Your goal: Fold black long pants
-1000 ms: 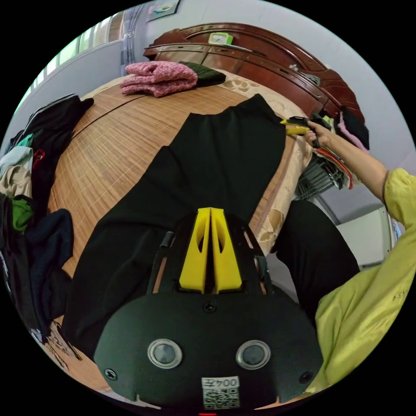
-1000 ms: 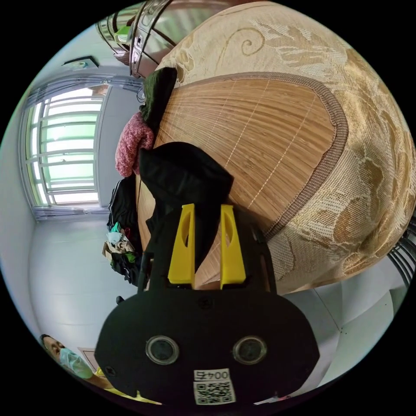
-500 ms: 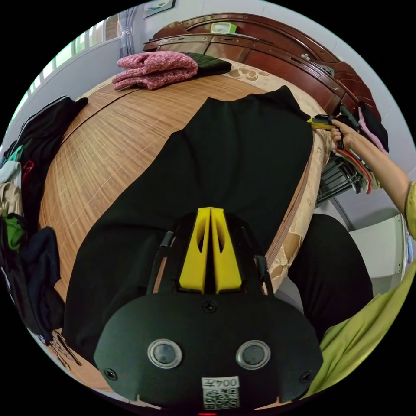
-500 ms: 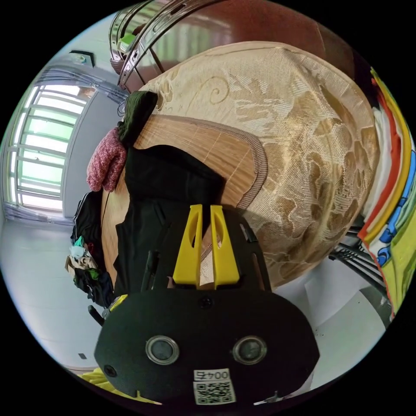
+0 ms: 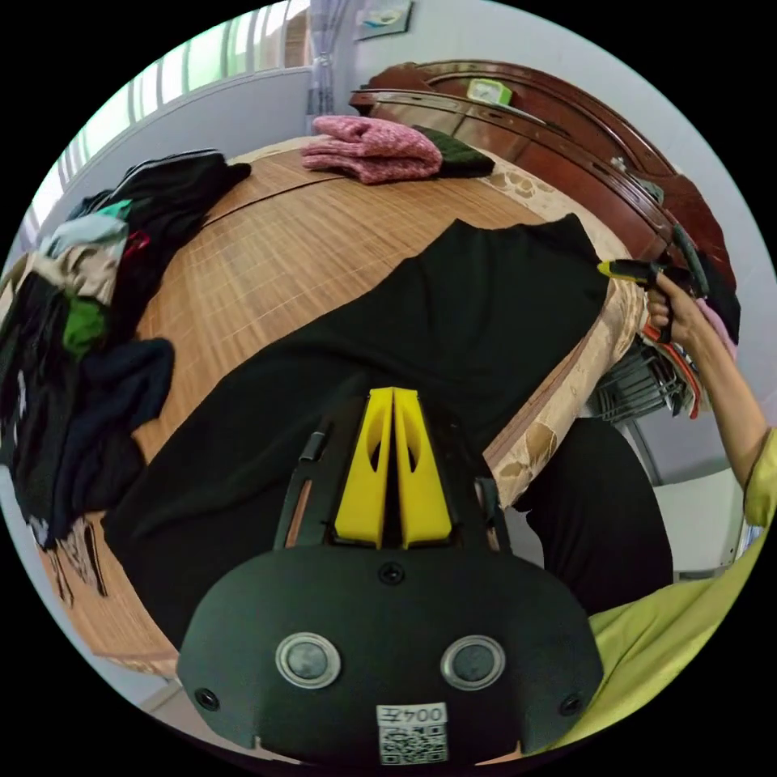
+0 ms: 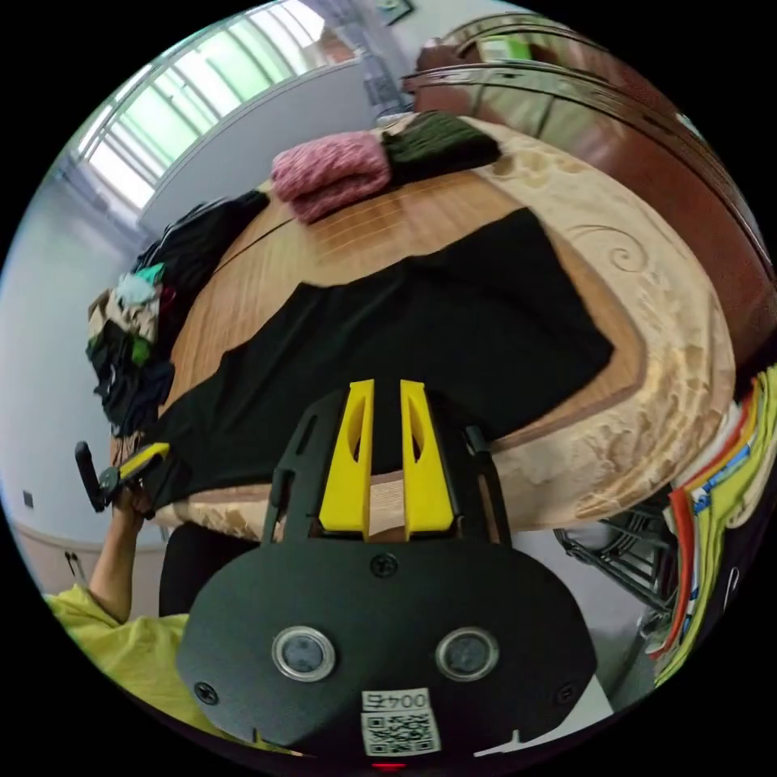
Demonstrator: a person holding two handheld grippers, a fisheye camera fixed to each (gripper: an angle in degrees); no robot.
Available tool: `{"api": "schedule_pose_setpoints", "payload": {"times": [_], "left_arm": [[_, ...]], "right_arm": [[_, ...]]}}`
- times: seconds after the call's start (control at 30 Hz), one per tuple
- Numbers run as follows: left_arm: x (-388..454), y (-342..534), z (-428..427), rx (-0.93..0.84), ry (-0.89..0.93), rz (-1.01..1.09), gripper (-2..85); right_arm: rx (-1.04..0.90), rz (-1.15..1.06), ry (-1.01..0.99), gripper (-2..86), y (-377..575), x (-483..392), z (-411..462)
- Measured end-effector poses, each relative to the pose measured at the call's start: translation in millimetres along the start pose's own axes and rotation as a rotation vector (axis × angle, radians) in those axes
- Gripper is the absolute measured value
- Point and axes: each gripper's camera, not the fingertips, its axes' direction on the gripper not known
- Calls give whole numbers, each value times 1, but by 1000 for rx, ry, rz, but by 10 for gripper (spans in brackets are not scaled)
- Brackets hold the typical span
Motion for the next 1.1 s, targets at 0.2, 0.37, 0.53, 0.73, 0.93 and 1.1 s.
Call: {"api": "schedule_pose_setpoints", "payload": {"times": [0.2,0.37,0.53,0.73,0.93,1.1], "left_arm": [[-61,119,-61,16,-96,-188,13],[-100,204,-90,-24,-178,-260,45],[-113,255,-110,-9,-219,-208,84],[-118,277,-113,-46,-266,-146,91],[-122,300,-125,-57,-284,-75,79],[-129,309,-136,-69,-289,-45,68]], "right_arm": [[-214,-172,73,52,14,-97,75],[-382,-278,212,39,7,-141,121],[-541,-306,275,36,-21,-169,150],[-642,-331,339,29,-43,-197,177],[-699,-347,395,25,-61,-221,200],[-719,-351,416,21,-73,-235,212]]}}
